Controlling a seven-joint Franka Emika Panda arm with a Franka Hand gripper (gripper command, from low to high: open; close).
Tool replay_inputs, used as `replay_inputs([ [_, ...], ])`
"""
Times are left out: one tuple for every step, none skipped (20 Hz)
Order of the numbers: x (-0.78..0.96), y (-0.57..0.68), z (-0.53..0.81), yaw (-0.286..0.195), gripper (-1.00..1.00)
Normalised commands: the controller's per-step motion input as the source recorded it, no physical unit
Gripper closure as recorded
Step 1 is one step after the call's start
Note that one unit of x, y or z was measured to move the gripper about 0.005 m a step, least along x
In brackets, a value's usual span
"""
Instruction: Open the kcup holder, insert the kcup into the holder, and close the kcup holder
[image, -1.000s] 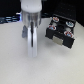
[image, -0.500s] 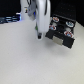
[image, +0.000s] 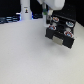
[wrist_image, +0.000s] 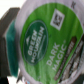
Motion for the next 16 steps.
replay_inputs([
  [0.10, 0.61, 0.51, 0.023, 1.00],
  [0.12, 0.63, 0.43, 0.020, 1.00],
  [0.14, 0.63, 0.38, 0.020, 1.00],
  [0.16, 0.63, 0.33, 0.025, 1.00],
  [0.14, 0.62, 0.30, 0.030, 1.00],
  [0.13, 0.61, 0.27, 0.035, 1.00],
  [0.10, 0.61, 0.24, 0.035, 1.00],
  [0.11, 0.60, 0.20, 0.040, 1.00],
  [0.12, 0.60, 0.17, 0.041, 1.00],
  [0.11, 0.59, 0.15, 0.044, 1.00],
  [0.10, 0.57, 0.13, 0.060, 1.00],
  [0.13, 0.63, 0.16, 0.044, 1.00],
  [0.09, 0.61, 0.10, 0.043, 1.00],
  [0.08, 0.59, 0.08, 0.052, 1.00],
  [0.07, 0.58, 0.07, 0.056, 1.00],
  [0.06, 0.55, 0.05, 0.075, 1.00],
])
